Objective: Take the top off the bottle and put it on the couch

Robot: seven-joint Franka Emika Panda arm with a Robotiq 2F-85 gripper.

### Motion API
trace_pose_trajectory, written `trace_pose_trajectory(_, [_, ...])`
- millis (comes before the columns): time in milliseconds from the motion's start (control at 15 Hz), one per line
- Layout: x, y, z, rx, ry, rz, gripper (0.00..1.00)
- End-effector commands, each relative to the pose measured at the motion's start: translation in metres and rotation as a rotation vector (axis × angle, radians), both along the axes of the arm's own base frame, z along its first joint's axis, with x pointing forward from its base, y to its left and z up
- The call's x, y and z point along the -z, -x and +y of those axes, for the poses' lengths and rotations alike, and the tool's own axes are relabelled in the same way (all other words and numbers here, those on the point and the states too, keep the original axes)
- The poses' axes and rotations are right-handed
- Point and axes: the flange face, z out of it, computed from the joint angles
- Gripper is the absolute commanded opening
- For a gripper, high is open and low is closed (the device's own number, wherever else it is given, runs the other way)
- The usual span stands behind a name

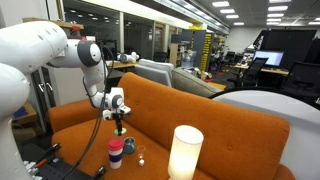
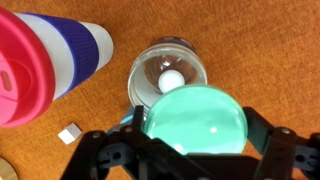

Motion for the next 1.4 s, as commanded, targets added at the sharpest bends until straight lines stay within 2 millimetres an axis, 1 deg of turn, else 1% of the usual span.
trace_pose_trajectory(0, [-0.021,0.002,-0.016,0.086,-0.028,-0.081,0.70])
trace_pose_trajectory(133, [-0.026,0.002,-0.034,0.195,-0.054,-0.132,0.70])
trace_pose_trajectory(333, [-0.028,0.011,-0.071,0.361,-0.072,-0.172,0.70])
trace_pose_trajectory(600, [-0.022,0.036,-0.127,0.596,-0.043,-0.207,0.70])
trace_pose_trajectory(800, [-0.011,0.059,-0.161,0.774,0.006,-0.212,0.70])
trace_pose_trajectory(1000, [0.005,0.084,-0.179,0.947,0.049,-0.178,0.70])
trace_pose_trajectory(1133, [0.015,0.099,-0.184,1.042,0.074,-0.153,0.70])
trace_pose_trajectory(1333, [0.031,0.117,-0.188,1.163,0.106,-0.117,0.70])
